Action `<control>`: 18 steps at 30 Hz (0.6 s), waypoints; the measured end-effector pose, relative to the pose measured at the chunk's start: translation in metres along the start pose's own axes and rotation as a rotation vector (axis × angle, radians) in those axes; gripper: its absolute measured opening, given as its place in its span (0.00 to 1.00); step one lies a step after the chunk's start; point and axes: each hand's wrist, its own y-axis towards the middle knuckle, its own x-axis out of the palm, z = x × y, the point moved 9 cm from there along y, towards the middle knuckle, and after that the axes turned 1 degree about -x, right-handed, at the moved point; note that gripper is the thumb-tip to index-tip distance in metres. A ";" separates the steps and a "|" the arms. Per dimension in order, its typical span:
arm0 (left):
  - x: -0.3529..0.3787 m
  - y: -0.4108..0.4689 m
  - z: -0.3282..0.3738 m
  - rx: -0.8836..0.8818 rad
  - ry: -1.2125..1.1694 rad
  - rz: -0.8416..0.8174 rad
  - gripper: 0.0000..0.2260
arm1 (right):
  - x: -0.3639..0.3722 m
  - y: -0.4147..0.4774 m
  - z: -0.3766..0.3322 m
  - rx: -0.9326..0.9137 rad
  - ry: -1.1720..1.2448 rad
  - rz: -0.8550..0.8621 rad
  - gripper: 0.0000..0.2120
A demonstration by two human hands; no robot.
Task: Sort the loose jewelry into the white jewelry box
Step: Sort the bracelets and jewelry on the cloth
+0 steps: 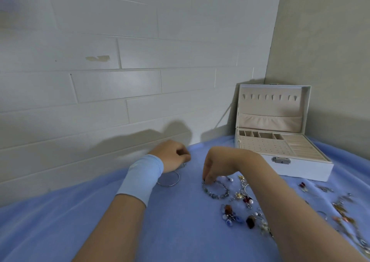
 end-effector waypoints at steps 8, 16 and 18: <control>0.022 0.008 0.014 0.085 -0.349 -0.018 0.08 | -0.039 -0.008 0.009 -0.037 0.416 0.238 0.05; 0.023 0.019 -0.010 0.082 0.060 0.091 0.14 | -0.016 0.027 0.028 0.082 0.323 0.399 0.06; 0.034 0.022 -0.016 0.061 0.280 0.002 0.17 | -0.014 0.030 0.028 0.083 0.296 0.400 0.11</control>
